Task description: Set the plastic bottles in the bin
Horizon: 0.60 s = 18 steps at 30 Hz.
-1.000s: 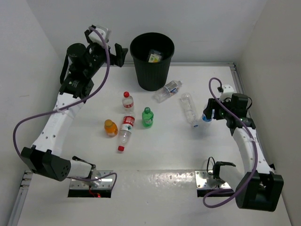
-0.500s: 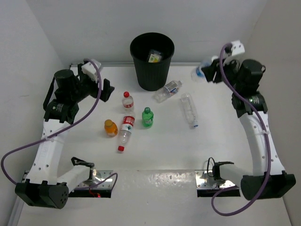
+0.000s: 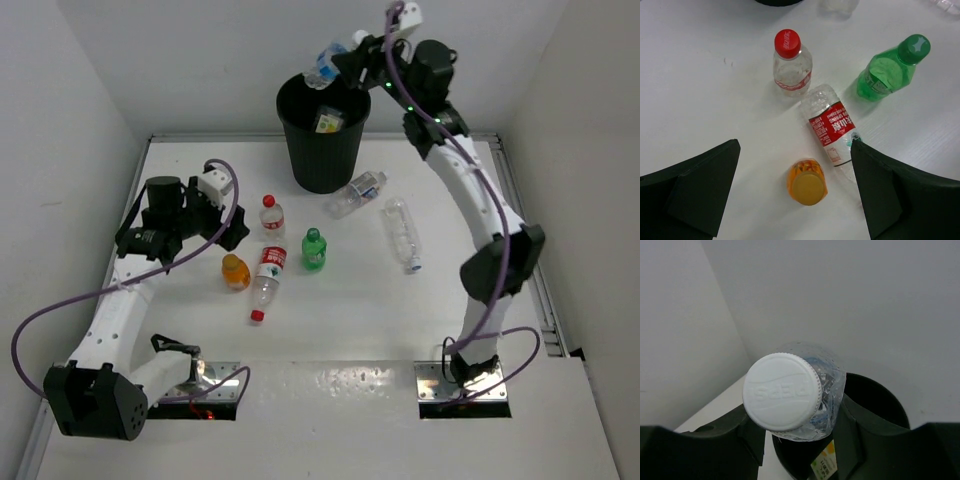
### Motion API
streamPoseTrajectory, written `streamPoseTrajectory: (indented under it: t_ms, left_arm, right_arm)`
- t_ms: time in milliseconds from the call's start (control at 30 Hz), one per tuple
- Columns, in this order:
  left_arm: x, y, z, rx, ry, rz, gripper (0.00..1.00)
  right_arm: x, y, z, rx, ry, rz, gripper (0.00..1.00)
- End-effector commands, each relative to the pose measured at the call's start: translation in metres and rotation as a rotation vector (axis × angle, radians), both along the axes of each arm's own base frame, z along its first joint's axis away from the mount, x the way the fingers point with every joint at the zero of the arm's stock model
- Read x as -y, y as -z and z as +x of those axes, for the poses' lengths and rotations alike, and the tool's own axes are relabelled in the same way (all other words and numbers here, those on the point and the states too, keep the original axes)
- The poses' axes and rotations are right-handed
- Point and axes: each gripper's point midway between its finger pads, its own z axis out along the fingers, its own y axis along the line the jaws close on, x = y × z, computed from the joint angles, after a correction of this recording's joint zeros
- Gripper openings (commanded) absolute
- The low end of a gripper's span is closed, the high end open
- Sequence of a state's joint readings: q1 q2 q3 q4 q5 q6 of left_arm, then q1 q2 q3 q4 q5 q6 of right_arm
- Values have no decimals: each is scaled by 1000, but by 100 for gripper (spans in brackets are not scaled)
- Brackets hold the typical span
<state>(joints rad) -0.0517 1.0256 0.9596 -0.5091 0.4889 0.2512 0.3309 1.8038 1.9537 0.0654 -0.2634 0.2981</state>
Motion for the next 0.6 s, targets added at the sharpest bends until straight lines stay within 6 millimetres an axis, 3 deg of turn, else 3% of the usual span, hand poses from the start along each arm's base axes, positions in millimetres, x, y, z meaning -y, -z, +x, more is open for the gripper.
streamPoseTrajectory:
  t_ms: [0,33,67,233,300,333,367,433,467,567]
  left_arm:
    - [-6,-8,17,79,-10,9,100]
    - [-5,-9,18,83,-15,1,100]
    - [-5,-8,22,86,-15,0,100]
    - [-6,1,28,65,-28,0,100]
    - [-11,6,32,67,-52,14,100]
    - [-10,13,35,56,-57,6,100]
    - [-12,16,37,47,-67,13,100]
    - [-9,18,39,52,-53,4,100]
    - [-6,26,39,37,-37,-5,100]
    - [-3,35,49,41,-17,-8,100]
  right_arm:
    - [-28,-22,13,59,-11,54,18]
    - [-38,2,34,42,-4,23,16]
    - [-39,-8,35,63,15,29,16]
    - [-65,35,57,26,30,-49,15]
    - [-74,47,57,14,22,-75,20]
    - [-84,55,53,2,11,-96,28]
    - [-86,65,55,-15,20,-106,60]
    - [-88,74,56,-35,52,-106,91]
    - [-85,72,58,-34,73,-100,100]
    - [-84,58,54,-14,78,-79,100]
